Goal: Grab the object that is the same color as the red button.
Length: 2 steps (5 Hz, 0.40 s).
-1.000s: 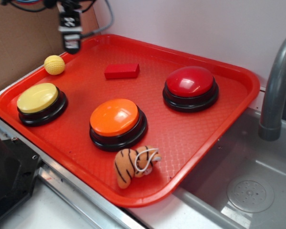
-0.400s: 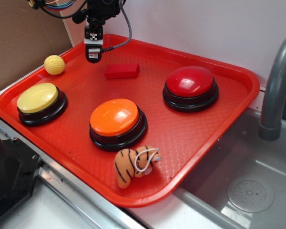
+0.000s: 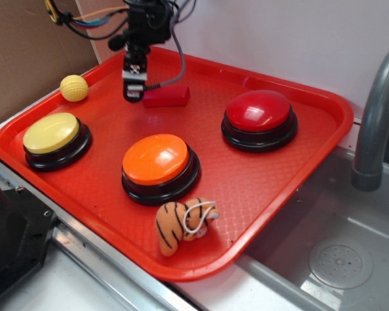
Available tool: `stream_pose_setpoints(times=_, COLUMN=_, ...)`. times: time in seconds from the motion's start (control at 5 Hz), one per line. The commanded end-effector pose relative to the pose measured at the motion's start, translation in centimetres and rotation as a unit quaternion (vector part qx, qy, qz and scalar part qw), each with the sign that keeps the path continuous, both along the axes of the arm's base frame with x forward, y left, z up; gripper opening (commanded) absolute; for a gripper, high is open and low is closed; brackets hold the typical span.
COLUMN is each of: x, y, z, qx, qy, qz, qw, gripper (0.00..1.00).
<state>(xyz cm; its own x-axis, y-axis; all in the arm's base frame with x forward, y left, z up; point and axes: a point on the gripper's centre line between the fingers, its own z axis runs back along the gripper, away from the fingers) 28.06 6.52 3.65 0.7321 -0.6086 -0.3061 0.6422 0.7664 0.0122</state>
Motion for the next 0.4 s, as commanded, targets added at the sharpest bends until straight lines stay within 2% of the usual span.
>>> stream_pose_setpoints(times=0.0, x=1.2, y=-1.9, z=-0.5, qx=0.002, qy=-0.012, qz=-0.013, qw=1.0, gripper=1.0)
stream_pose_setpoints(times=0.2, x=1.3, y=-1.7, z=-2.3, qx=0.02, qy=0.006, qz=-0.005, qw=1.0, gripper=0.62)
